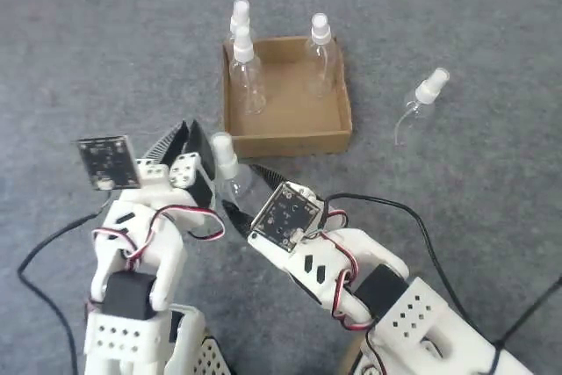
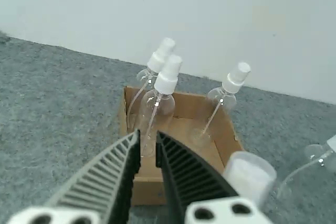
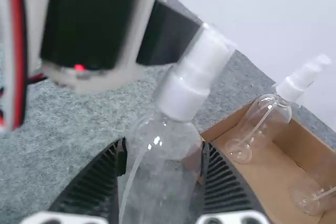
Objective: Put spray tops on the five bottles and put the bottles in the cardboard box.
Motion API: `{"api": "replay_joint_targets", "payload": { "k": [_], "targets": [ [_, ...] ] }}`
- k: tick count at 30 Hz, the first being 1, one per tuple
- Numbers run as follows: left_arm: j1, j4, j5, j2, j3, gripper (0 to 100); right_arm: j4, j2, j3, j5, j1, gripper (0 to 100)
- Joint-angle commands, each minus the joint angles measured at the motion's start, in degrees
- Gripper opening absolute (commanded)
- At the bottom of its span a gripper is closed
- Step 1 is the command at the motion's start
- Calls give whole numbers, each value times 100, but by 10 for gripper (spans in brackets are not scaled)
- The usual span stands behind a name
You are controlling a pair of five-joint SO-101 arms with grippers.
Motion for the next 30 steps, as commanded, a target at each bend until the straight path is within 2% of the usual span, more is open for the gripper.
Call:
{"api": "replay_joint_targets", "payload": {
  "k": [1,8,18,26,30],
  "targets": [
    [255,-35,-167,-105,-75,44,-198,-224,-343,70,-84,6],
    [316,237,-457,-114,-180,47,-207,-224,-334,70,-84,6],
    [1178,756,-1002,-114,-382,47,-207,-224,-343,70,136,6],
    [1160,765,-1037,-114,-488,47,-171,-224,-316,70,136,6],
    [765,879,-1037,-114,-813,47,-154,-224,-308,70,136,6]
  ]
}}
